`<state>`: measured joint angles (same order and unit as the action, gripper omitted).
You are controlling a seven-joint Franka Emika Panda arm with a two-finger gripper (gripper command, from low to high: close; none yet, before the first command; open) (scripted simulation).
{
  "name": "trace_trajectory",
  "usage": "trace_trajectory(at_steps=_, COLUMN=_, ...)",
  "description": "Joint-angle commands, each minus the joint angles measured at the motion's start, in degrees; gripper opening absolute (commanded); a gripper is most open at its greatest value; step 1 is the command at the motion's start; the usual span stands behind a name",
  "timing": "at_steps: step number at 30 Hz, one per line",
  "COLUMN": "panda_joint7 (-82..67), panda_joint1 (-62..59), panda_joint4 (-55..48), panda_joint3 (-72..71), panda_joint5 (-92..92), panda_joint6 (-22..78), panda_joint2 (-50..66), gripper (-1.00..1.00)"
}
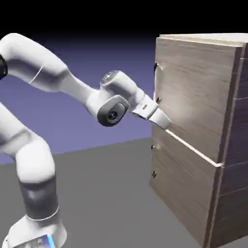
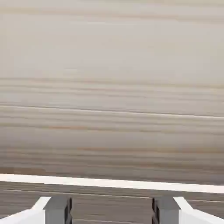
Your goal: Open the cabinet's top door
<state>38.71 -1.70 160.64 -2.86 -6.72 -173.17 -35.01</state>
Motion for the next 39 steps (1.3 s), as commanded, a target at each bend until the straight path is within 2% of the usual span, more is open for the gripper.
trace_trajectory(at_steps=1, panda_joint7=-1.39, panda_joint1=-0.89, panda_joint4=-0.14, panda_joint3=-1.06, panda_joint5=-2.50, panda_joint6=0.31, panda_joint2=-0.87, gripper=0.00)
trace_trajectory(at_steps=39, panda_joint7=-54.12, panda_joint1=-34.47, panda_joint4=-5.28, panda_joint3=-41.36, panda_joint5=-97.20, panda_joint6=12.14, panda_joint2=-33.94, gripper=0.00)
